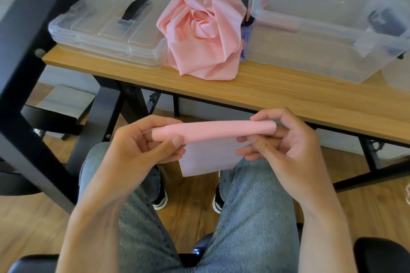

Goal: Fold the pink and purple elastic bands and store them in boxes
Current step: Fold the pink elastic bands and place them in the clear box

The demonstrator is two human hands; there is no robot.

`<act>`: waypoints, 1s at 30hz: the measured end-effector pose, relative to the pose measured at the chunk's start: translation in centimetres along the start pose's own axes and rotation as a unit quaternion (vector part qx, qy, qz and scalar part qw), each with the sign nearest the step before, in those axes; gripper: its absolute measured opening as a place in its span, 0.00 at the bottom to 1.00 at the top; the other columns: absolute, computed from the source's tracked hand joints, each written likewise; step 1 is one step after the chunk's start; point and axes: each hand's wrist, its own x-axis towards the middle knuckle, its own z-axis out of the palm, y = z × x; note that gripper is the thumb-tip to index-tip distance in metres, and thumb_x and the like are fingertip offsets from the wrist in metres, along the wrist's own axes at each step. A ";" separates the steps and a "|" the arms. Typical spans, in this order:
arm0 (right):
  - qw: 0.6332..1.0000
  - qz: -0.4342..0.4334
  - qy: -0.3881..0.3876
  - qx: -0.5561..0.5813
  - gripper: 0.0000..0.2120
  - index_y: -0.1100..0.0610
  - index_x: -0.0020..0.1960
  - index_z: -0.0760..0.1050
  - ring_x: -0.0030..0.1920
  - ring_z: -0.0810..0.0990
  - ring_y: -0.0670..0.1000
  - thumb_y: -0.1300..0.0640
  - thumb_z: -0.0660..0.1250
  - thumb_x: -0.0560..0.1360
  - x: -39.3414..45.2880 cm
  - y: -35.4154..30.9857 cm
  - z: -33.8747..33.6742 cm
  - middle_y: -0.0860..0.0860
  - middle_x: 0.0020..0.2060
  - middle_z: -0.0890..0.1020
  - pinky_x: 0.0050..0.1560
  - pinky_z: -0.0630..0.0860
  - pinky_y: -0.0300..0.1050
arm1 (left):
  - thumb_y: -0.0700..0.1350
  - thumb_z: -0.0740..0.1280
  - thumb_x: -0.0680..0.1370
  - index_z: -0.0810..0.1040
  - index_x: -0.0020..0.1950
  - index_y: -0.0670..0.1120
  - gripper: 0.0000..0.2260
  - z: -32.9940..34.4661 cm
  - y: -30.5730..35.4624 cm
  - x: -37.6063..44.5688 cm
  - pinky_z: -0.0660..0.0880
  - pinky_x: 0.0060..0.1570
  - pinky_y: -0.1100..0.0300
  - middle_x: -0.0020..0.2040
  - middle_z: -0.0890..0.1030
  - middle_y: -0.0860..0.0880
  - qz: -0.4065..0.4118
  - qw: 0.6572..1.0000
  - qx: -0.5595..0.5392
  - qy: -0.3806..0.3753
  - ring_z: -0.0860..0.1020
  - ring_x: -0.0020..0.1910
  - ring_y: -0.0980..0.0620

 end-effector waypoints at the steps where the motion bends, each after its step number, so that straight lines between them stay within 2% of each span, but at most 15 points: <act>1: 1.000 0.001 -0.003 0.012 0.11 0.57 0.59 0.77 0.45 0.89 0.55 0.64 0.71 0.78 0.0 0.0 0.0 0.54 0.48 0.88 0.44 0.85 0.48 | 0.38 0.72 0.72 0.82 0.58 0.43 0.15 0.0 0.0 0.0 0.85 0.44 0.56 0.49 0.87 0.46 0.006 1.000 -0.003 0.000 0.87 0.45 0.46; 5: 0.999 0.007 -0.006 0.053 0.16 0.59 0.60 0.77 0.50 0.89 0.56 0.59 0.73 0.74 -0.1 -0.4 -0.1 0.54 0.52 0.87 0.49 0.85 0.47 | 0.37 0.72 0.72 0.82 0.59 0.43 0.15 -0.3 0.0 0.0 0.85 0.46 0.56 0.50 0.87 0.46 0.020 1.000 0.007 0.000 0.87 0.47 0.46; 7: 0.999 0.005 0.005 0.043 0.14 0.59 0.58 0.78 0.49 0.89 0.55 0.57 0.72 0.74 0.0 -0.3 -0.2 0.54 0.52 0.88 0.49 0.85 0.48 | 0.37 0.71 0.72 0.81 0.59 0.43 0.16 -0.2 -0.1 0.0 0.85 0.46 0.56 0.50 0.87 0.46 0.016 1.000 0.012 -0.009 0.87 0.46 0.46; 10: 1.000 -0.016 0.017 0.014 0.08 0.59 0.55 0.79 0.49 0.89 0.54 0.60 0.71 0.76 0.1 0.2 -0.2 0.53 0.50 0.88 0.48 0.85 0.47 | 0.40 0.71 0.73 0.81 0.60 0.44 0.15 0.0 -0.2 0.0 0.85 0.44 0.55 0.48 0.87 0.45 0.004 1.000 0.020 -0.013 0.87 0.44 0.46; 14: 0.999 -0.037 0.025 0.024 0.09 0.57 0.55 0.80 0.50 0.89 0.54 0.62 0.72 0.75 0.1 0.2 -0.1 0.53 0.51 0.88 0.49 0.85 0.45 | 0.45 0.69 0.74 0.82 0.59 0.44 0.15 0.5 -0.3 0.0 0.85 0.42 0.53 0.41 0.86 0.44 0.008 1.000 0.018 0.003 0.86 0.39 0.48; 18: 0.998 -0.017 0.028 0.051 0.16 0.54 0.61 0.79 0.46 0.89 0.55 0.62 0.73 0.74 0.2 0.1 0.1 0.53 0.50 0.88 0.47 0.85 0.45 | 0.41 0.70 0.74 0.82 0.58 0.44 0.13 0.4 -0.3 0.1 0.85 0.44 0.54 0.49 0.87 0.46 0.025 1.000 0.014 0.006 0.87 0.46 0.45; 21: 0.998 -0.005 0.031 0.055 0.16 0.55 0.60 0.80 0.47 0.89 0.55 0.61 0.75 0.72 0.2 0.2 0.2 0.53 0.50 0.88 0.48 0.85 0.46 | 0.38 0.72 0.73 0.83 0.58 0.45 0.14 0.2 -0.3 0.1 0.85 0.48 0.54 0.52 0.86 0.46 0.039 0.999 0.012 -0.002 0.86 0.50 0.45; 25: 0.998 -0.026 0.042 0.036 0.14 0.55 0.55 0.82 0.50 0.88 0.53 0.61 0.76 0.71 0.3 0.4 0.1 0.52 0.51 0.88 0.50 0.84 0.44 | 0.41 0.70 0.74 0.81 0.61 0.45 0.15 0.2 -0.4 0.1 0.85 0.45 0.53 0.49 0.87 0.44 0.019 1.000 0.013 -0.003 0.87 0.44 0.45; 27: 0.998 -0.041 0.044 0.029 0.14 0.54 0.56 0.82 0.53 0.87 0.53 0.61 0.76 0.70 0.3 0.4 0.0 0.51 0.52 0.88 0.52 0.84 0.43 | 0.45 0.69 0.75 0.82 0.60 0.44 0.14 0.4 -0.4 0.0 0.85 0.43 0.52 0.45 0.87 0.44 0.013 0.999 0.029 -0.005 0.87 0.42 0.46; 30: 0.998 -0.033 0.037 0.040 0.18 0.53 0.58 0.81 0.53 0.87 0.53 0.62 0.77 0.70 0.3 0.4 -0.1 0.51 0.53 0.88 0.53 0.84 0.45 | 0.42 0.70 0.74 0.83 0.58 0.44 0.13 0.5 -0.5 0.1 0.85 0.43 0.54 0.48 0.87 0.46 0.026 0.999 0.023 0.012 0.87 0.43 0.46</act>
